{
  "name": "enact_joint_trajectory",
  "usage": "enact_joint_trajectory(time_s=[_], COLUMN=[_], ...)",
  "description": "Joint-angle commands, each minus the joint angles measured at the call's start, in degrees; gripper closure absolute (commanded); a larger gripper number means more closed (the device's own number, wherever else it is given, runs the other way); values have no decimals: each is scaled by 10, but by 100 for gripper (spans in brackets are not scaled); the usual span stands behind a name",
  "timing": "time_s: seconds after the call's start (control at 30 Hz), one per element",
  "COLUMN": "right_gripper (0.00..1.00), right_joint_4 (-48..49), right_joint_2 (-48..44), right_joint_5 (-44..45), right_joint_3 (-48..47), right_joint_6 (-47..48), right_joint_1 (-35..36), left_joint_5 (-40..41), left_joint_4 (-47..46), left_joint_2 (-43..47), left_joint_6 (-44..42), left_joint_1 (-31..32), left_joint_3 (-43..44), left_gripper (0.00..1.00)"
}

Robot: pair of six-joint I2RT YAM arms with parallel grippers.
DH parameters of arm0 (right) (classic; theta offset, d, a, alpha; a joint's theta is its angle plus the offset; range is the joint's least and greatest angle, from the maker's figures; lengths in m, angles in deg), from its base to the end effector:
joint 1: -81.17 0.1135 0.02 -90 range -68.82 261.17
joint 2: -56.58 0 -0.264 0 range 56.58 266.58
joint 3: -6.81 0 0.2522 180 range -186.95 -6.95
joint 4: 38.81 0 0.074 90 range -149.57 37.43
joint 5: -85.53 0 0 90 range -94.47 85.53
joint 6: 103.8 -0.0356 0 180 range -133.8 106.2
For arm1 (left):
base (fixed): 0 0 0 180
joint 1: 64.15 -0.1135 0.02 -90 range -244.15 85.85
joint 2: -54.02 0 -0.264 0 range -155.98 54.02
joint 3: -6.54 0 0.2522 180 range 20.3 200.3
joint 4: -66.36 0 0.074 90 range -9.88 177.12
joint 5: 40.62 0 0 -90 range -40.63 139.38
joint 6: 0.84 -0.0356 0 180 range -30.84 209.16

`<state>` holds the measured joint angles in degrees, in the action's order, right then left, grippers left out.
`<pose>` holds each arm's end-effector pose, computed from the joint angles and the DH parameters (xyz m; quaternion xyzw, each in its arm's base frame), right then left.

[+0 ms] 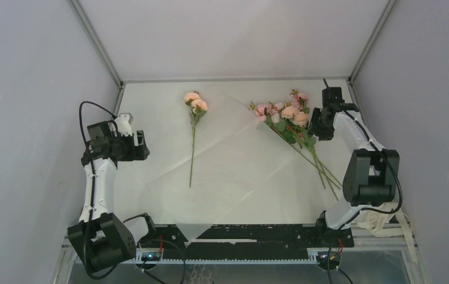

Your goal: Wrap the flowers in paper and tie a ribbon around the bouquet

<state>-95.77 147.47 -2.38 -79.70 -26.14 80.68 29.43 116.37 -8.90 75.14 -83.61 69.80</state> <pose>0.3281 -0.0041 0.2621 0.1127 0.9622 0.0080 0.2480 0.2130 0.0624 0.2681 0.0158 0.9263 -0.0579 0.3720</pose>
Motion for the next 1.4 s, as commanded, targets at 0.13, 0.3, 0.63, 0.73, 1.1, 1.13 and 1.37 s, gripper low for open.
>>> enact_joint_trajectory(time_s=[0.13, 0.3, 0.63, 0.73, 1.1, 1.13, 1.37], right_gripper=[62, 61, 58, 63, 56, 55, 67], right_joint_4=[-23, -28, -12, -4, 7, 9, 37], right_joint_2=[65, 101, 162, 185, 177, 179, 186], right_joint_5=[-32, 4, 13, 27, 23, 14, -23], right_joint_3=[2, 1, 1, 2, 1, 1, 1], right_joint_6=[37, 50, 64, 64, 93, 95, 95], right_joint_1=[2, 39, 59, 62, 79, 82, 103], left_joint_5=[-10, -9, -9, -9, -8, -7, -7], left_joint_4=[-3, -1, -2, -1, -1, -1, -1], left_joint_2=[13, 15, 10, 9, 7, 9, 11], left_joint_6=[-6, -7, -8, -8, -8, -8, -7], left_joint_1=[4, 5, 4, 4, 4, 4, 4], left_joint_3=[-9, -9, -12, -12, -11, -11, -10], left_gripper=[18, 18, 18, 18, 18, 18, 18])
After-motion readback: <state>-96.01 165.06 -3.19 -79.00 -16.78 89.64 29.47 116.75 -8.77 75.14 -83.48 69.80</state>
